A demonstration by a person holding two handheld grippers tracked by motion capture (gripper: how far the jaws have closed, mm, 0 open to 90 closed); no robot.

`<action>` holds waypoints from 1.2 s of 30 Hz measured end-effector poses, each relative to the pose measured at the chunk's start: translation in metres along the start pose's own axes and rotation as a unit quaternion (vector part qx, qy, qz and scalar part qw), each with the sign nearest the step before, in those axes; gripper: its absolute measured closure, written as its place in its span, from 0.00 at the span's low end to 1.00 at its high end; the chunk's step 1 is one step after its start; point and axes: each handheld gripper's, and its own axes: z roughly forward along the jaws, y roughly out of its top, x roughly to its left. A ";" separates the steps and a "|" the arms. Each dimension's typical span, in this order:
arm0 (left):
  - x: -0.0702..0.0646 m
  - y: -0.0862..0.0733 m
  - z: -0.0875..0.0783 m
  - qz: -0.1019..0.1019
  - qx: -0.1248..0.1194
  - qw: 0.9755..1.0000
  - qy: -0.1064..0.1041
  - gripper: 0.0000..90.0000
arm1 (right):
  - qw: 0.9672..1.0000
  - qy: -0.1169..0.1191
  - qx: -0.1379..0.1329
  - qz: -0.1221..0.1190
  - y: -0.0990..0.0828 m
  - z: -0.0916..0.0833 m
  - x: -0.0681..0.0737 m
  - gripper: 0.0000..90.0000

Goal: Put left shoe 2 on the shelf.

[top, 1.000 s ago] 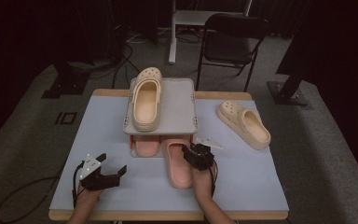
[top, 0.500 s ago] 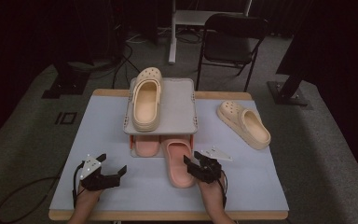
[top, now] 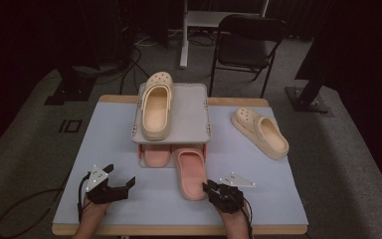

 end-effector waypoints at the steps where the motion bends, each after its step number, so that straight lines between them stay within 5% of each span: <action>1: 0.000 0.000 0.000 0.000 0.000 1.000 0.000 0.02 | 1.000 0.000 0.003 -0.001 -0.002 -0.001 0.001 0.85; 9: -0.001 0.000 0.000 0.005 0.002 1.000 0.002 0.02 | 1.000 0.015 0.019 -0.012 -0.015 -0.001 0.008 0.99; 36: 0.001 0.000 -0.003 0.004 -0.005 1.000 0.005 0.02 | 0.997 0.046 0.063 -0.025 -0.042 0.004 0.018 1.00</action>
